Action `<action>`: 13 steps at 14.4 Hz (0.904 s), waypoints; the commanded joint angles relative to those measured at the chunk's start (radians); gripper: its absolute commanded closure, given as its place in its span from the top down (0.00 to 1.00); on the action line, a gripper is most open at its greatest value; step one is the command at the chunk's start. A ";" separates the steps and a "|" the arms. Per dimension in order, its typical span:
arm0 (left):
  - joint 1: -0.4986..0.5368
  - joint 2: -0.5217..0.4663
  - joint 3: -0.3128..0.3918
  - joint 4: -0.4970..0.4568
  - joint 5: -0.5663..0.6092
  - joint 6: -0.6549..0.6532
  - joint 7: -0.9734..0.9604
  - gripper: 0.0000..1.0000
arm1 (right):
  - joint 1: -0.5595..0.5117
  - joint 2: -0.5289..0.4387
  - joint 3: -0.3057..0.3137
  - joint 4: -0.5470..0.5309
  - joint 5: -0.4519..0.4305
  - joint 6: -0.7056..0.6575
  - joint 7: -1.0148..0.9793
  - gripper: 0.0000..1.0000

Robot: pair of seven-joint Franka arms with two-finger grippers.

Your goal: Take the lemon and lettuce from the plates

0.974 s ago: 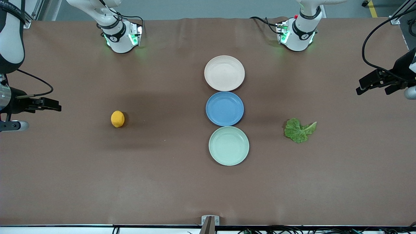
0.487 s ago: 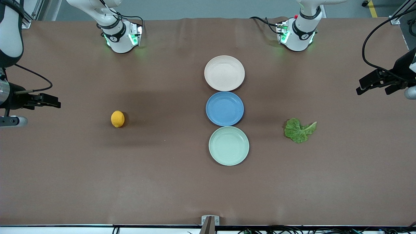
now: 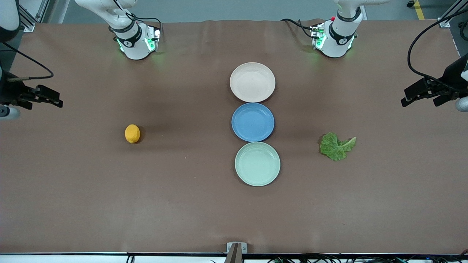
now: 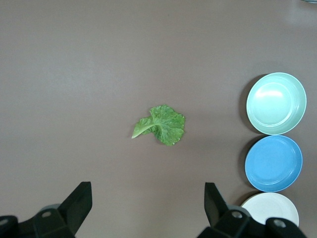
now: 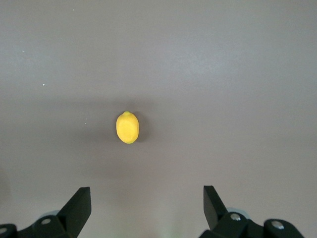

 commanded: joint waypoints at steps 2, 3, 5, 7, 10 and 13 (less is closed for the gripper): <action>-0.004 -0.042 -0.007 -0.024 0.025 -0.016 0.013 1.00 | -0.002 -0.054 0.006 -0.045 0.003 0.004 0.010 1.00; -0.004 -0.054 -0.008 -0.039 0.025 -0.014 0.013 1.00 | -0.002 -0.058 0.006 -0.047 0.003 0.004 0.010 1.00; -0.004 -0.057 -0.008 -0.047 0.025 -0.011 0.013 1.00 | 0.000 -0.081 0.006 -0.073 0.003 0.013 0.006 1.00; -0.004 -0.063 -0.007 -0.052 0.030 -0.011 0.013 1.00 | 0.006 -0.091 0.005 -0.076 0.003 0.013 0.006 1.00; -0.014 -0.070 -0.025 -0.046 0.093 -0.014 0.013 1.00 | 0.012 -0.103 0.005 -0.079 0.003 0.012 0.006 1.00; -0.010 -0.065 -0.028 -0.039 0.090 -0.011 0.013 1.00 | 0.013 -0.129 0.005 -0.102 0.003 0.019 0.005 1.00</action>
